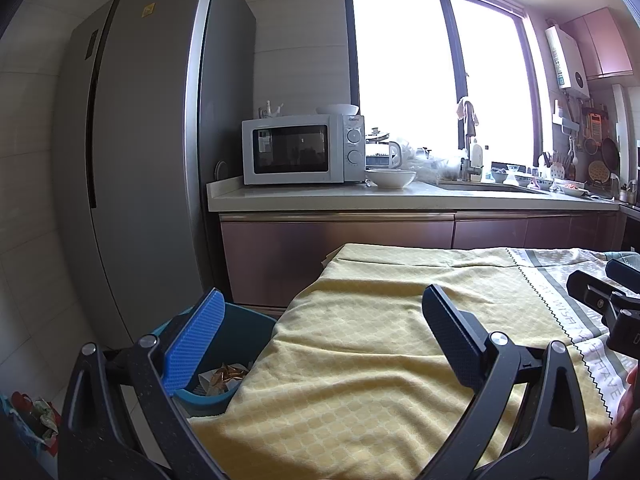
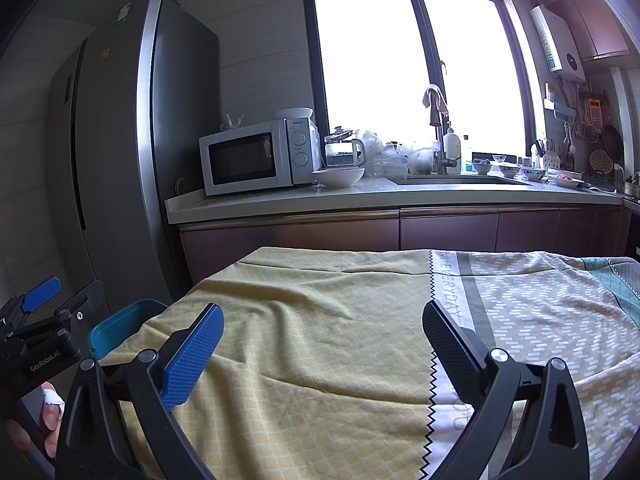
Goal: Collect trash
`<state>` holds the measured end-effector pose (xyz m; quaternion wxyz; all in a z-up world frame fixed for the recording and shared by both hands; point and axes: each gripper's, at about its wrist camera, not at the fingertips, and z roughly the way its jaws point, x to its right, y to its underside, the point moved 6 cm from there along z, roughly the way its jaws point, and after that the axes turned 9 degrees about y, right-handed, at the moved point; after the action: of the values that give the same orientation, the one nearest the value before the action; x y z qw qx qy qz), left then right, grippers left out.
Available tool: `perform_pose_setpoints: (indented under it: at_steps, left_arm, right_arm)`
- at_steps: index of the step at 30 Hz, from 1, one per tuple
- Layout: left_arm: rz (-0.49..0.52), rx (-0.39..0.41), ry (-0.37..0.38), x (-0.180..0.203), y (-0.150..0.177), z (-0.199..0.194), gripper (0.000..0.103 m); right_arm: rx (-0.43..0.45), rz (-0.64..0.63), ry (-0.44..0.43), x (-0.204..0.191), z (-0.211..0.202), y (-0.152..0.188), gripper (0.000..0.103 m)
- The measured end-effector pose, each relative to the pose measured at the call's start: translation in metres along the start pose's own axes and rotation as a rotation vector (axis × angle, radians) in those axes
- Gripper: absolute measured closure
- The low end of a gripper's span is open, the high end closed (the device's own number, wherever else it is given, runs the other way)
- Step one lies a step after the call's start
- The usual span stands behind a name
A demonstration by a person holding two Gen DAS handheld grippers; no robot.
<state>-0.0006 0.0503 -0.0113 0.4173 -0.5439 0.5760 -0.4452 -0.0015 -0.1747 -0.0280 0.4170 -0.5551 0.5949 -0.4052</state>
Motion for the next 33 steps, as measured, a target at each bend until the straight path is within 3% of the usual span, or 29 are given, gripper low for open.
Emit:
perform_pose_setpoints:
  at_steps: [25,33]
  left_arm:
    - [0.012,-0.002,0.009,0.005,0.002,0.003,0.006]
    - [-0.002,-0.121,0.093,0.013,0.006,0.034,0.006]
  right_arm:
    - [-0.010,0.004,0.004,0.004,0.004,0.002,0.007]
    - [-0.036,0.011,0.029,0.020,0.011,0.004,0.007]
